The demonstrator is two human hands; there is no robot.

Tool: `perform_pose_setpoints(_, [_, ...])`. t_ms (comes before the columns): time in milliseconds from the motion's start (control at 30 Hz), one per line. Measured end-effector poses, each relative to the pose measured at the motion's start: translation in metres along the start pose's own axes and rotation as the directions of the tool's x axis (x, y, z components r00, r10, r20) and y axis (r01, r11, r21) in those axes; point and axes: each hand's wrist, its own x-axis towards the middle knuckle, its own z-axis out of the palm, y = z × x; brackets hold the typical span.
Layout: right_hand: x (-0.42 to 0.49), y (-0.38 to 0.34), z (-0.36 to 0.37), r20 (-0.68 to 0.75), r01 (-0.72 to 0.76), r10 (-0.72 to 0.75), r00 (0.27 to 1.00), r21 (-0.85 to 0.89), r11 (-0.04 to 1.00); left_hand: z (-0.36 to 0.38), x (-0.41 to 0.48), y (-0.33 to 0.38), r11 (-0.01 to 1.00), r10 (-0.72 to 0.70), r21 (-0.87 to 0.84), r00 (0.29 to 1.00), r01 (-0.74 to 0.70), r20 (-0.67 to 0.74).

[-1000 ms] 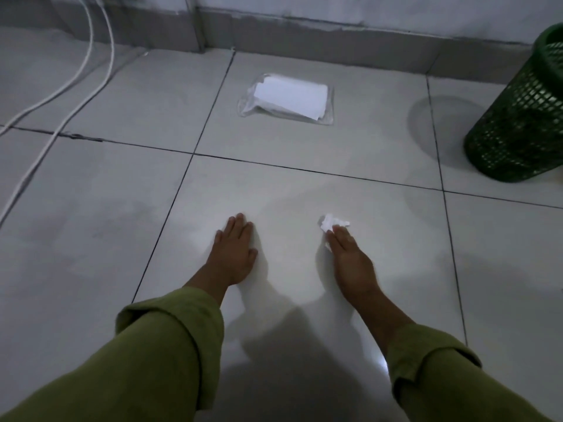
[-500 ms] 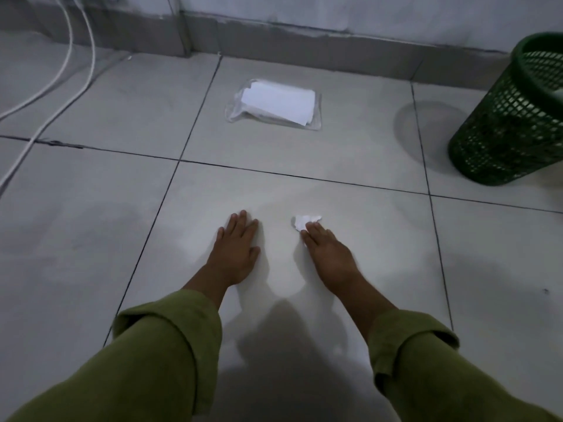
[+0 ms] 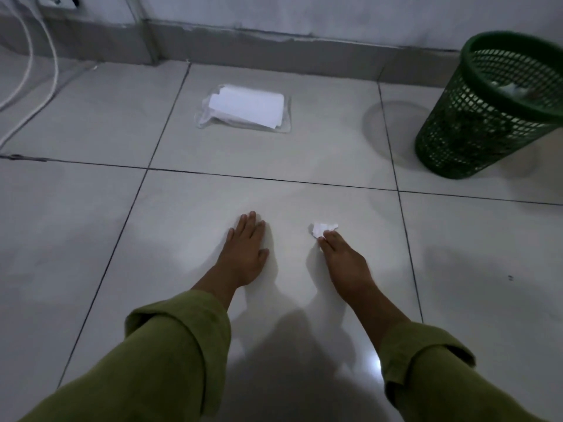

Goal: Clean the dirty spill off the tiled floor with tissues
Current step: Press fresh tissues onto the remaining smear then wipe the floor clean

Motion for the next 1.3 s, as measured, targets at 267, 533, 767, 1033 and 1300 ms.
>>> perform_pose_setpoints(267, [-0.002, 0.043, -0.035, -0.067, -0.288, 0.291, 0.954, 0.045, 0.956, -0.004, 0.007, 0.037, 0.998, 0.053, 0.021, 0.999, -0.053, -0.001])
perform_pose_setpoints(533, [0.038, 0.065, -0.118, -0.536, -0.194, 0.224, 0.814, 0.113, 0.975, -0.041, 0.042, 0.091, 0.985, 0.166, -0.037, 0.981, -0.171, -0.104])
perform_pose_setpoints(767, [0.079, 0.084, -0.203, -0.737, -0.120, 0.179, 0.652, 0.133, 0.984, -0.086, 0.094, 0.159, 0.955, 0.283, -0.031, 0.941, -0.294, -0.187])
perform_pose_setpoints(1033, [0.098, 0.132, -0.267, -0.820, -0.217, 0.284, 0.497, 0.200, 0.956, -0.123, 0.145, 0.248, 0.900, 0.421, 0.005, 0.863, -0.437, -0.278])
perform_pose_setpoints(1300, [0.115, 0.176, -0.274, -0.772, -0.388, 0.439, 0.459, 0.270, 0.881, -0.133, 0.176, 0.289, 0.871, 0.486, 0.065, 0.833, -0.487, -0.266])
